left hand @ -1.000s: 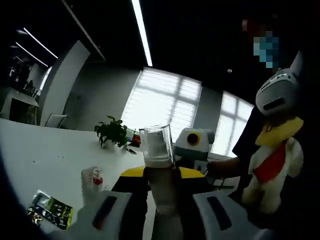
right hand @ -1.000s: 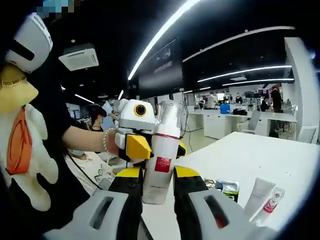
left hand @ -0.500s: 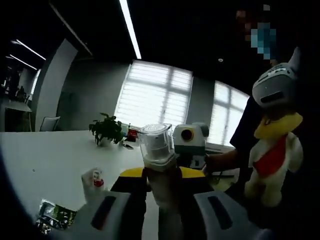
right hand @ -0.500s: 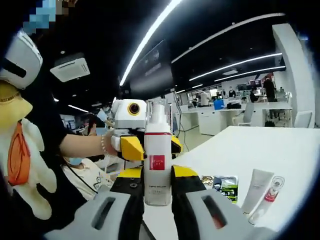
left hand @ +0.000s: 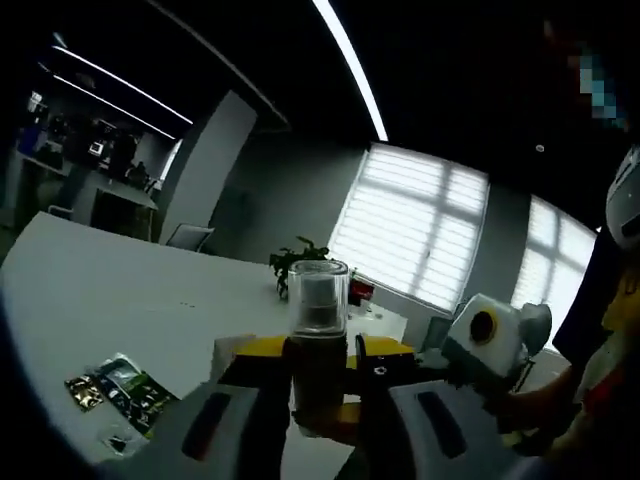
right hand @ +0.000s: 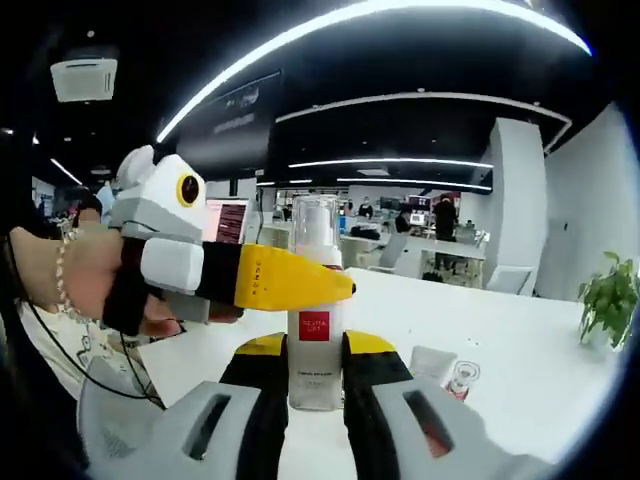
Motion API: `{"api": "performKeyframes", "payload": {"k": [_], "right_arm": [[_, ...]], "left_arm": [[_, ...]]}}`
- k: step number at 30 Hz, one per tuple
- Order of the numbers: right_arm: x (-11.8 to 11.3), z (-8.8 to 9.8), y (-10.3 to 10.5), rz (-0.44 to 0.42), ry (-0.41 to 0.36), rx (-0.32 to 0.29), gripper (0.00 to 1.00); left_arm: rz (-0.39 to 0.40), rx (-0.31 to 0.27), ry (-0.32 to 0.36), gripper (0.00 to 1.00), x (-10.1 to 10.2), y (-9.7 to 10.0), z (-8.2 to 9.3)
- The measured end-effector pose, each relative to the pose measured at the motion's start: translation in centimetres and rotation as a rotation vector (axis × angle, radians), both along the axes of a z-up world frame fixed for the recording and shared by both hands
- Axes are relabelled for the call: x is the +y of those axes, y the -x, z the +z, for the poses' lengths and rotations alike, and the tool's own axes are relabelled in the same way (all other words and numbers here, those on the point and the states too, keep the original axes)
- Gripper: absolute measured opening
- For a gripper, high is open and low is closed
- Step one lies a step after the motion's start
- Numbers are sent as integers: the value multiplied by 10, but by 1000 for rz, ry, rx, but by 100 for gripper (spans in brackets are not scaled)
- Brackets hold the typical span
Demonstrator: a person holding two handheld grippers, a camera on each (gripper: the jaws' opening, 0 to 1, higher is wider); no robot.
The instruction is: Arrange the skincare products in the storage area until every visible bottle or jar stands upright without overlapping.
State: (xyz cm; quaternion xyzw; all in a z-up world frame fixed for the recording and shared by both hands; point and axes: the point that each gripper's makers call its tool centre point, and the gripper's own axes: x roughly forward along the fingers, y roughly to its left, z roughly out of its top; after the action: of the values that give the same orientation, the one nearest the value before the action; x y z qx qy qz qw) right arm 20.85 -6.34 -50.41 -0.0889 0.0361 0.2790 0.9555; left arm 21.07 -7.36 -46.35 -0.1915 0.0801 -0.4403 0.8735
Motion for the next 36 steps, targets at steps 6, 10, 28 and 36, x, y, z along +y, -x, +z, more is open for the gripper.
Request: {"api": "performKeyframes", "payload": {"k": [6, 10, 28, 36], "right_arm": [[-2, -8, -1, -38, 47, -18, 19], [-4, -12, -1, -42, 63, -15, 19], [-43, -44, -8, 14, 81, 42, 19], [-51, -60, -16, 39, 84, 62, 19]], "left_arm": [[91, 2, -52, 16, 2, -6, -9], [93, -29, -113, 17, 3, -5, -13], [-159, -96, -474, 17, -44, -1, -43], [-293, -93, -623, 16, -53, -10, -59]]}}
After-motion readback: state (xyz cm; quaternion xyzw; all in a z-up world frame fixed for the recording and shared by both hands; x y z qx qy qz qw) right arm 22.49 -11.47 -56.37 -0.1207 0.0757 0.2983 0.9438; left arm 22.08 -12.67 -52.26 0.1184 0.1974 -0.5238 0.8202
